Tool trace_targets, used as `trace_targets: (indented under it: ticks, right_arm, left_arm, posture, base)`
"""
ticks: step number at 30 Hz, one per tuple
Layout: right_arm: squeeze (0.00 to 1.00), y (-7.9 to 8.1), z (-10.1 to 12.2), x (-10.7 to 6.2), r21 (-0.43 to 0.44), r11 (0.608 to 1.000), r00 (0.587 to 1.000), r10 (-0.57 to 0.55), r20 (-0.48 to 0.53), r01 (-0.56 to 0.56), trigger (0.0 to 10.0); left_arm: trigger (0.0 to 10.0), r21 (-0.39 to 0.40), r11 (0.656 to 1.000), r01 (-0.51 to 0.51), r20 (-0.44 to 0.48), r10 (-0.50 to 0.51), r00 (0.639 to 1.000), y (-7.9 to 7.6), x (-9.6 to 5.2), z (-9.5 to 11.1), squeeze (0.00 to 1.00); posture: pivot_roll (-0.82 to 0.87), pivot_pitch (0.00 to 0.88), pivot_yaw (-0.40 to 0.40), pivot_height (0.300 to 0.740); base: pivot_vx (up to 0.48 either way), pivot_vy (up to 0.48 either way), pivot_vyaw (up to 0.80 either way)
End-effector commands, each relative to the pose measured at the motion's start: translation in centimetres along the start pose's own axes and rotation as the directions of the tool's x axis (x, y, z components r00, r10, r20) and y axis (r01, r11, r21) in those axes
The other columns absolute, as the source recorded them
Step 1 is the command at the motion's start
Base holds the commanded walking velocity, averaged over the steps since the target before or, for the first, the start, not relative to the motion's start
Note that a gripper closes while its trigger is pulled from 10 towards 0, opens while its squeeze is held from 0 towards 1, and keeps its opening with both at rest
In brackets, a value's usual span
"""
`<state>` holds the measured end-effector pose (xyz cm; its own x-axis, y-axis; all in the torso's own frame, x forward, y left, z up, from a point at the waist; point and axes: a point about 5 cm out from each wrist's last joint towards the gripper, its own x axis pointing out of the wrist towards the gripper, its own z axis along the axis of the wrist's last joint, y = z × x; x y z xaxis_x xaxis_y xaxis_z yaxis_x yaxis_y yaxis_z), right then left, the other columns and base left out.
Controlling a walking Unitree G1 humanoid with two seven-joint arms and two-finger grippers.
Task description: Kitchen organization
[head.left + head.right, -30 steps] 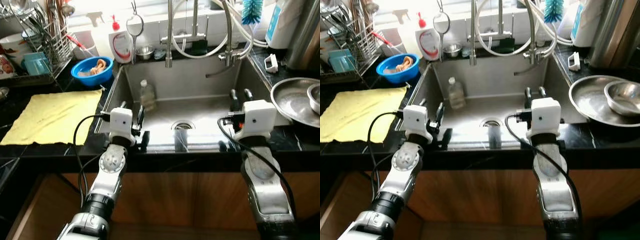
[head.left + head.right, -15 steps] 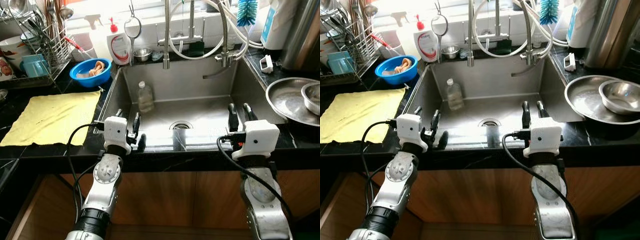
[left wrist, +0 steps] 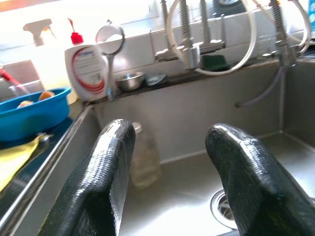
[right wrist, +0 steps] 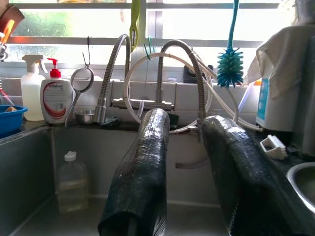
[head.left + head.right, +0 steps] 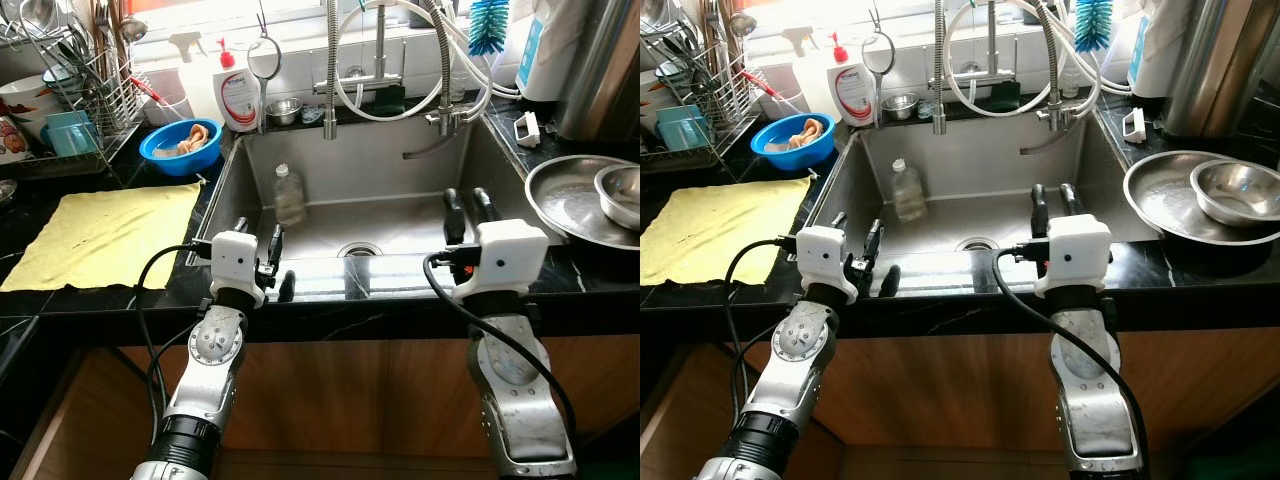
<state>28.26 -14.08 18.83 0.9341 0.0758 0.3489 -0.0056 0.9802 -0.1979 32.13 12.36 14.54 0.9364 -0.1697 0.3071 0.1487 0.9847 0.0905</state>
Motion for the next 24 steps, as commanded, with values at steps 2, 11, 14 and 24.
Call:
trace_targets:
  ticks: [2,11,14,24]
  right_arm:
    - [0.00,-0.1,0.1,0.4,-0.010,1.000,1.000,0.003,-0.006,-0.003,10.0]
    - [0.00,-0.2,-0.1,0.9,-0.012,1.000,1.000,0.014,-0.023,-0.014,10.0]
    - [0.00,-0.1,-0.1,1.0,-0.010,1.000,0.999,0.020,-0.028,-0.021,10.0]
    - [0.00,0.1,0.1,1.6,-0.019,0.999,0.998,0.048,-0.048,-0.049,10.0]
  left_arm:
    - [10.0,0.004,1.000,0.002,0.017,-0.002,1.000,0.0,0.1,0.5,0.00]
    - [10.0,-0.004,1.000,-0.004,0.012,0.004,1.000,0.3,0.1,0.4,0.00]
    - [10.0,-0.007,1.000,-0.006,0.010,0.006,1.000,0.4,0.0,0.3,0.00]
    - [10.0,-0.005,1.000,-0.021,0.005,0.021,1.000,0.9,0.2,0.3,0.00]
  posture:
    - [-0.30,0.000,0.142,0.740]
    - [-0.30,0.000,0.141,0.740]
    - [-0.30,0.000,0.141,0.740]
    - [-0.29,0.000,0.132,0.740]
  base:
    - [0.000,-0.472,0.00]
    - [0.000,-0.097,0.00]
    - [0.000,0.000,0.00]
    - [0.000,0.000,0.00]
